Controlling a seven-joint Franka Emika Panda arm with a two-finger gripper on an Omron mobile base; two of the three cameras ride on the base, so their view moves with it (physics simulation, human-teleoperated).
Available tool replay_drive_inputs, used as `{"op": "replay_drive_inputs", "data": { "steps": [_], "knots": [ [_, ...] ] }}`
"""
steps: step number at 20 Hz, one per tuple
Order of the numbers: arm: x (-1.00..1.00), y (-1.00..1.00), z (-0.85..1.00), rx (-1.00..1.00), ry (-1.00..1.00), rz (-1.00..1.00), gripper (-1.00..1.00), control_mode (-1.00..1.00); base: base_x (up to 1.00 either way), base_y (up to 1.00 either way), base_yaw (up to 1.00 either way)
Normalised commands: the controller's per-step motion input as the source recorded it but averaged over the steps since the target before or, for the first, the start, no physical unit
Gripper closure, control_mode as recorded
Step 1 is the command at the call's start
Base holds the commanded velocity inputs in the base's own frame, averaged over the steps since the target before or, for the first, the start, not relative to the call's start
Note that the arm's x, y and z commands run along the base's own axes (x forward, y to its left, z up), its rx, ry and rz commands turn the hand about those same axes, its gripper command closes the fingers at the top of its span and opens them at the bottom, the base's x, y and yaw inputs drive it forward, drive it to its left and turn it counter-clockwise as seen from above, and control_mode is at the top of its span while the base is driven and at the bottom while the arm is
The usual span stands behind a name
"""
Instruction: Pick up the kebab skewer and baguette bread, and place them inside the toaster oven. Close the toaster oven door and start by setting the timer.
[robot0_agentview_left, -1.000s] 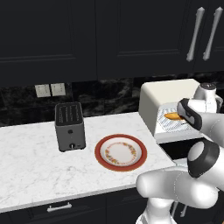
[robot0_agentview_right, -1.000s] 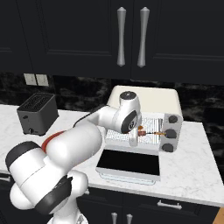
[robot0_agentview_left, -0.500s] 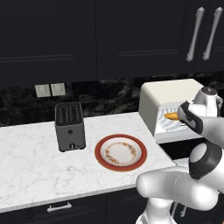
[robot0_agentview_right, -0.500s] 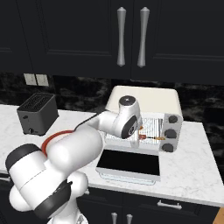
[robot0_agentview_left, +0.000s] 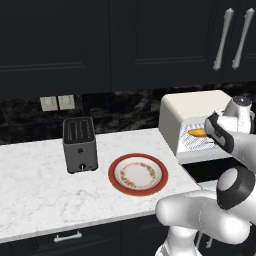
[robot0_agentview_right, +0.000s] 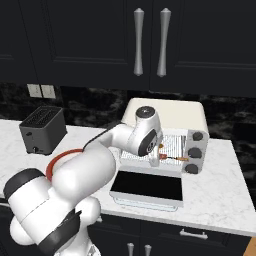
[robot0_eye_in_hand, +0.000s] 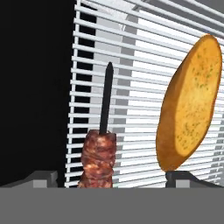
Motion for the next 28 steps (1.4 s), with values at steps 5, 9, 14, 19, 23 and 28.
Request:
{"op": "replay_drive_inputs", "data": {
  "steps": [5,9,14,19,23,28],
  "knots": [
    [-0.09,0.0,0.4,0.01,0.0,0.0,-1.0,-1.0,0.0,0.0,0.0],
    [-0.41,-0.16,0.03,0.02,0.0,0.0,-1.0,-1.0,0.0,0.0,0.0],
    [-0.33,-0.38,0.04,0.2,-0.09,-0.04,-1.0,-1.0,0.0,0.0,0.0],
    [-0.1,-0.25,0.0,0.36,-0.23,-0.18,-1.0,-1.0,0.0,0.0,0.0],
    [0.0,-0.02,0.04,0.3,-0.2,-0.38,-1.0,-1.0,0.0,0.0,0.0],
    [0.0,0.0,0.0,0.23,-0.11,-0.61,-1.0,-1.0,0.0,0.0,0.0]
  ]
}}
